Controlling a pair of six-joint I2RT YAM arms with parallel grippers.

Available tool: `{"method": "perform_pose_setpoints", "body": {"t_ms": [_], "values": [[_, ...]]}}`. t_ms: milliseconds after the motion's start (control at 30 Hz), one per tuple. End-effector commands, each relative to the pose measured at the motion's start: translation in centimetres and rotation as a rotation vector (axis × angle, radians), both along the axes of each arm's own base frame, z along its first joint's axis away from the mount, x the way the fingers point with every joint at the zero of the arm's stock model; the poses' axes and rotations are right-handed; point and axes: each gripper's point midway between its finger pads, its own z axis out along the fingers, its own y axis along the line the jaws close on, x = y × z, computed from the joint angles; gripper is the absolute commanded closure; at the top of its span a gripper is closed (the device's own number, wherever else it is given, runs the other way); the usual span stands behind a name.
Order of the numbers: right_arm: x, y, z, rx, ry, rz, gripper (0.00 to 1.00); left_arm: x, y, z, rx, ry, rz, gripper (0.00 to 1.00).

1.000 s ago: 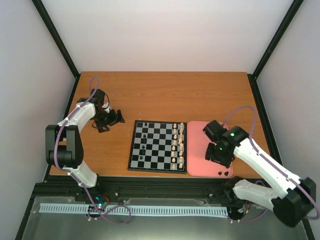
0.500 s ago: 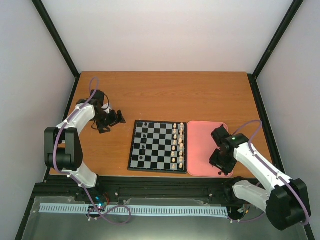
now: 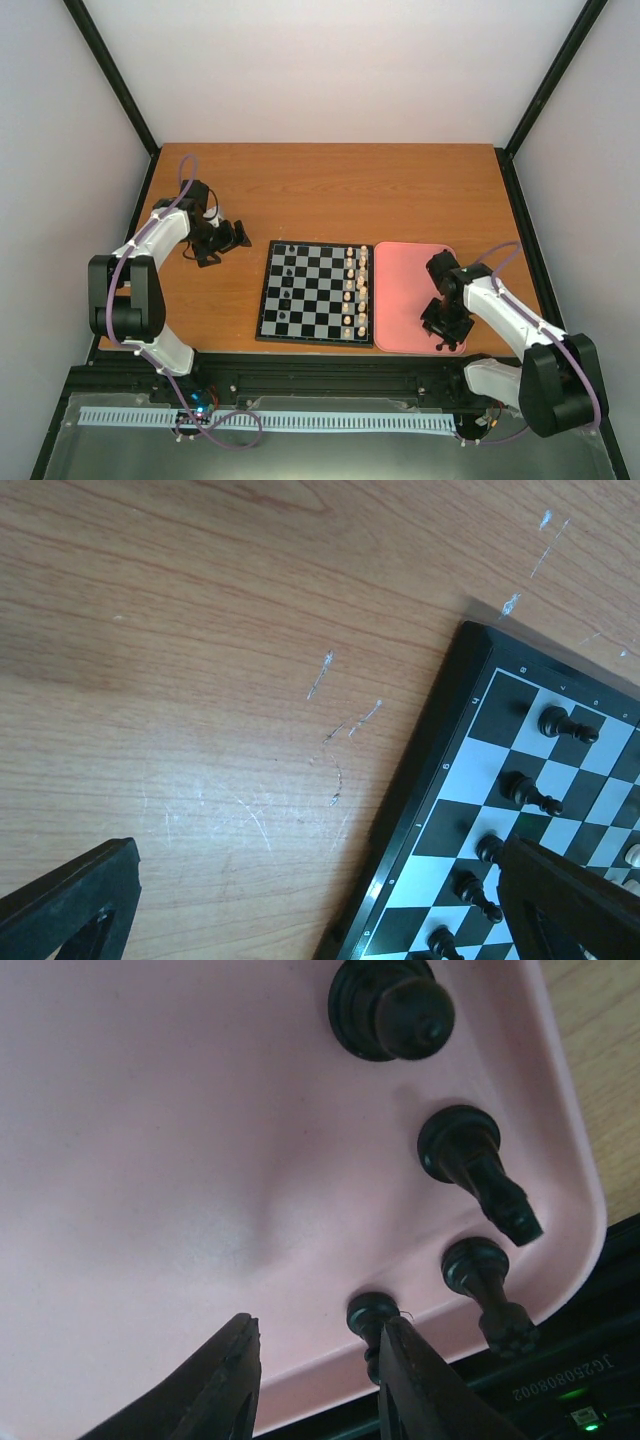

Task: Set up the chess pieces on the board
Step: Pick up the chess piece from the storage box.

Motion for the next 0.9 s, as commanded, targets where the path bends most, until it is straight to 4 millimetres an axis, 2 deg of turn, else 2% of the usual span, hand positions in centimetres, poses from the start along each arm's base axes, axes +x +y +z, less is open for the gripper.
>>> {"method": "perform_pose_setpoints", "body": {"t_ms": [0,267,467,767,867], "values": [[0.2,-0.1,-0.4,0.001,0.015,0.007,0.66,0.4,-0.1,0.4,-0.006,-0.017,0.008,0.0],[0.3,-0.3,-0.1,-0.012,0.025,-0.006,0.61,0.7,-0.1,0.1,-0.002,-0.009,0.007,0.0],[0.5,-0.9,0.6,-0.058,0.043,-0.007,0.62,0.8,0.0,0.1,-0.001,-0.009,0.007,0.0],[-0.4,-0.6,0.2,-0.049,0.124,-0.031,0.67,0.6,0.0,0.4,0.001,-0.018,0.007,0.0],[0.0,-0.1,0.0,-0.028,0.109,-0.049,0.67,0.7,0.0,0.4,0.0,-0.019,0.007,0.0]]}}
